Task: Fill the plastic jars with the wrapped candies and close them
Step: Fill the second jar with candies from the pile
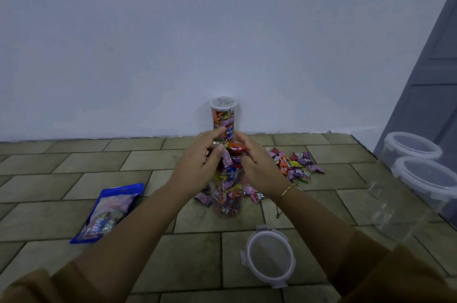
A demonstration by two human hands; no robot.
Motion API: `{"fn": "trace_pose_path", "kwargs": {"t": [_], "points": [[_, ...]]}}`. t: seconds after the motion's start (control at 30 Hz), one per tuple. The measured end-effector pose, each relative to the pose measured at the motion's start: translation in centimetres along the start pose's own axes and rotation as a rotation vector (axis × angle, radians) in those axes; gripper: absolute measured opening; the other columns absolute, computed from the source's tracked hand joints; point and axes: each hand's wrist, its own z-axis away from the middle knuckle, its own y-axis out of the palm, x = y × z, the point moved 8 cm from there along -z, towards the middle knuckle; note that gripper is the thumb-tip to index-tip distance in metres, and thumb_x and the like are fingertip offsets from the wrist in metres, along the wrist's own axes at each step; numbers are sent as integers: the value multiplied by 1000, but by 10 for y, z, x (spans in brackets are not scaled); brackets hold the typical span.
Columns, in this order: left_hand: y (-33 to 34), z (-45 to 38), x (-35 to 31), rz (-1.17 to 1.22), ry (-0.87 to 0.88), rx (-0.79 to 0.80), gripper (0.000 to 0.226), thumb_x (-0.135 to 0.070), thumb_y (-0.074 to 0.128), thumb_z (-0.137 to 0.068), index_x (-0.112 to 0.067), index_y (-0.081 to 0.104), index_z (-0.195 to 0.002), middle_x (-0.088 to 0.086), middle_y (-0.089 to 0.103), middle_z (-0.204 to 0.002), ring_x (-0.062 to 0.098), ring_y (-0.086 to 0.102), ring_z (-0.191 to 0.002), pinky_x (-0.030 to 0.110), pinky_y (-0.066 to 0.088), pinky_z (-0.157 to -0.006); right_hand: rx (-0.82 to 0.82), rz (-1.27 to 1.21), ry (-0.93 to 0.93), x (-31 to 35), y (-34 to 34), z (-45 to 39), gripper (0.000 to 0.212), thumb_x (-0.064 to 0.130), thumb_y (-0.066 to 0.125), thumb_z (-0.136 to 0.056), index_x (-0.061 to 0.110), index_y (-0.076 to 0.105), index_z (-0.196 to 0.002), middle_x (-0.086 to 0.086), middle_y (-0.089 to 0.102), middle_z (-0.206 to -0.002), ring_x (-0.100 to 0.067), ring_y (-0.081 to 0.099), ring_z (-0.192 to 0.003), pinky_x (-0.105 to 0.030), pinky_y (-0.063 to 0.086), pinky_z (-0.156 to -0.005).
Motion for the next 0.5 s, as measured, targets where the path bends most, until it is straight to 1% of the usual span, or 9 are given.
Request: {"fn": "trace_pose_path", "kwargs": {"t": [0.07,0.13,0.17,0.23,0.27,0.33,0.4,0.43,0.5], "points": [[-3,-3,-1,18,-2,-18,36,-10,46,-97,-26,49,-129,-16,53,-101,-12,50,-94,-1,33,-78,-3,41,-9,1,-1,0,55,-2,34,-94,14,27,-146,-3,37,-147,-1,34,-125,5,25,-91],[-6,-5,-2,36,1,-27,37,-1,44,-95,-22,54,-124,-8,53,-100,-9,52,-91,1,36,-78,1,64,-20,2,-3,0,55,-1,33,-94,16,28,-146,-2,38,-147,2,42,-110,3,32,-80],[-7,-6,-3,52,7,-31,39,3,43,-93,-23,54,-121,-6,52,-104,-9,52,-90,2,37,-79,2,68,-24,2,-3,0,54,0,33,-95,17,28,-146,-2,39,-147,8,45,-94,-1,35,-72],[-9,-7,-2,76,-3,-37,41,6,43,-91,-25,55,-116,-11,47,-113,-12,51,-92,2,39,-79,-1,73,-18,1,-5,1,53,2,33,-96,20,29,-146,0,41,-146,14,37,-65,-4,34,-59],[-9,-8,0,78,-21,-27,40,5,45,-92,-26,56,-114,-16,44,-115,-15,49,-93,1,39,-79,-8,86,-16,0,-7,1,52,3,33,-97,21,29,-146,1,42,-145,13,35,-61,-4,33,-57],[-6,-8,4,66,-53,20,35,-1,48,-93,-24,58,-118,-16,43,-120,-21,48,-92,0,38,-82,-8,126,-18,0,-9,0,50,6,33,-98,22,30,-145,2,42,-144,10,44,-73,-3,35,-64],[-1,-8,8,8,-70,90,37,-6,50,-94,-20,55,-128,-13,41,-129,-16,48,-99,3,38,-89,5,169,-17,-1,-10,-1,48,7,34,-99,22,31,-145,1,42,-145,-8,55,-105,-11,39,-86],[2,-8,10,-34,-74,133,39,-9,50,-95,-20,52,-132,-13,39,-133,-9,46,-105,3,35,-89,16,192,-18,-1,-10,-1,47,8,34,-99,22,31,-145,0,42,-146,-14,51,-119,-16,37,-95],[7,-6,12,-107,-76,209,43,-13,49,-96,-20,45,-139,-14,35,-137,-3,41,-115,4,31,-87,52,233,-23,-1,-8,-2,46,11,34,-100,20,30,-145,0,38,-148,-14,37,-134,-18,27,-105]]}}
